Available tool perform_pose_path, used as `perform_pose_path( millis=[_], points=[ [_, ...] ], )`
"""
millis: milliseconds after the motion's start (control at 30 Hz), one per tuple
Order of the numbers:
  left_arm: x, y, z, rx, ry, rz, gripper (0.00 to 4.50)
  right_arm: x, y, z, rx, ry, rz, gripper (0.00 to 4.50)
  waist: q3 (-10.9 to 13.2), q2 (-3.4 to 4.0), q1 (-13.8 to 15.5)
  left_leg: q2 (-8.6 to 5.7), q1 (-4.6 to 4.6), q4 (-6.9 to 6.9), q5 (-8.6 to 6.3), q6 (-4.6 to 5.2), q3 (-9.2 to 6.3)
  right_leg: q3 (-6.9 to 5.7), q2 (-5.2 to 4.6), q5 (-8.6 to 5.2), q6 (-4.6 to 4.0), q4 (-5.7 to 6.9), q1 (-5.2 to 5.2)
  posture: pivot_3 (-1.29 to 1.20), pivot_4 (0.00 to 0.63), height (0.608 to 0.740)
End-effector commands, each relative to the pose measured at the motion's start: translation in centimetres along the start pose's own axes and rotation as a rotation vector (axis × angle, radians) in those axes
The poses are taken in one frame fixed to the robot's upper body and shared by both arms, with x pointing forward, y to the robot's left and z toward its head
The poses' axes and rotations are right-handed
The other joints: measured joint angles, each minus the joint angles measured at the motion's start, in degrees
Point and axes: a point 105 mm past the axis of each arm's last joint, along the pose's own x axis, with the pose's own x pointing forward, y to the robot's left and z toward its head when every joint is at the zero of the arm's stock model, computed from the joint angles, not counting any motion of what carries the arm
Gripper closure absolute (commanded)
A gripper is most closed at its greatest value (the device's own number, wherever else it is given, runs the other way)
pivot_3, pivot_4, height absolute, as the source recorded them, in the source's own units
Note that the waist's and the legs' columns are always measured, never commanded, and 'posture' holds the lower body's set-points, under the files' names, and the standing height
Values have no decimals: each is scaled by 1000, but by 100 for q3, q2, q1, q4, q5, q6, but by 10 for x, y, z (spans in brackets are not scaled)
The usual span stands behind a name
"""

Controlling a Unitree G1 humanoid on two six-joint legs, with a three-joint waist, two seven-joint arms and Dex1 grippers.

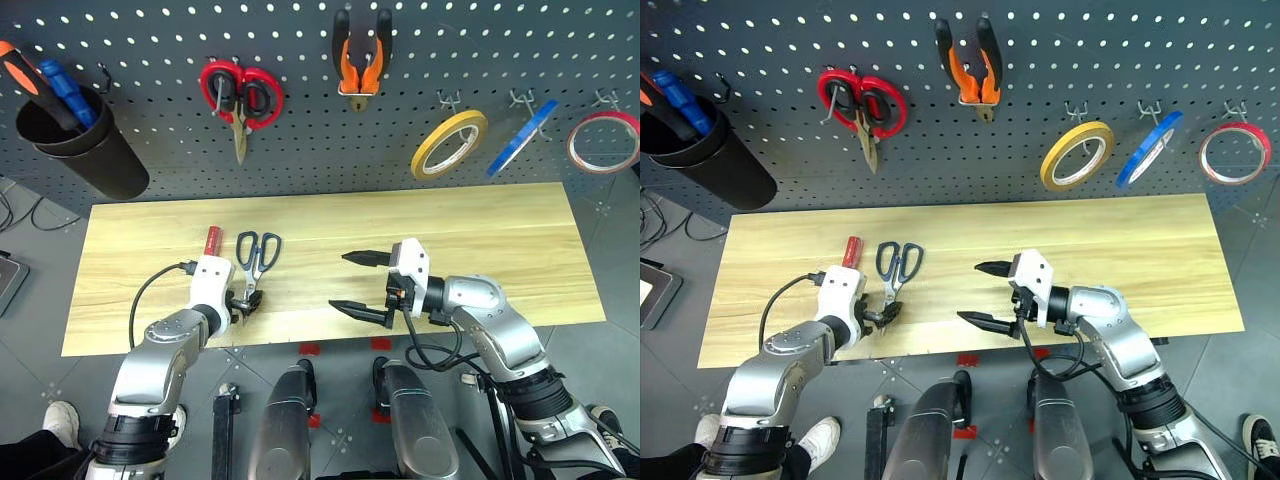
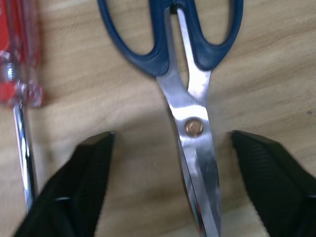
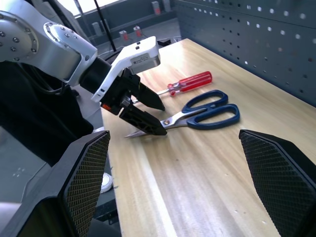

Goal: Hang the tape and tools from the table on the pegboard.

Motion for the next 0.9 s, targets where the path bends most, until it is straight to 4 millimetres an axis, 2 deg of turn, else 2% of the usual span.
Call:
perform_pose_path(
  millis=[33,233,533,733,900],
  points=[
    [1,-2,-4,16,12,-24,2066,2,0,13,2,-45,-10,0,2,1,-1,1,-1,-1,0,-1,2,0,0,0,0,-2,-1,-115,560,740],
    [4,4,2,35,4,-16,3826,4,-2,15,15,-46,-21,0,31,1,-9,1,-3,-5,3,-6,18,2,-3,0,1,-1,-11,-118,565,740],
    [-6,4,4,84,-11,-5,3883,5,-2,18,21,-61,-21,0,47,0,-29,3,-13,-12,7,-13,22,4,-3,0,2,-2,-28,-115,544,740],
    [-31,-26,12,205,-111,-73,3883,-2,-8,25,-7,-92,-27,0,46,-2,-41,6,-46,-11,15,-28,18,5,-5,0,2,-9,-52,-123,487,740],
    [-57,-55,31,351,-252,-105,3883,-13,-2,51,-19,-197,-8,0,30,-8,-28,6,-66,-9,20,-37,-6,-2,-6,0,1,-14,-57,-120,432,740]
  ],
)
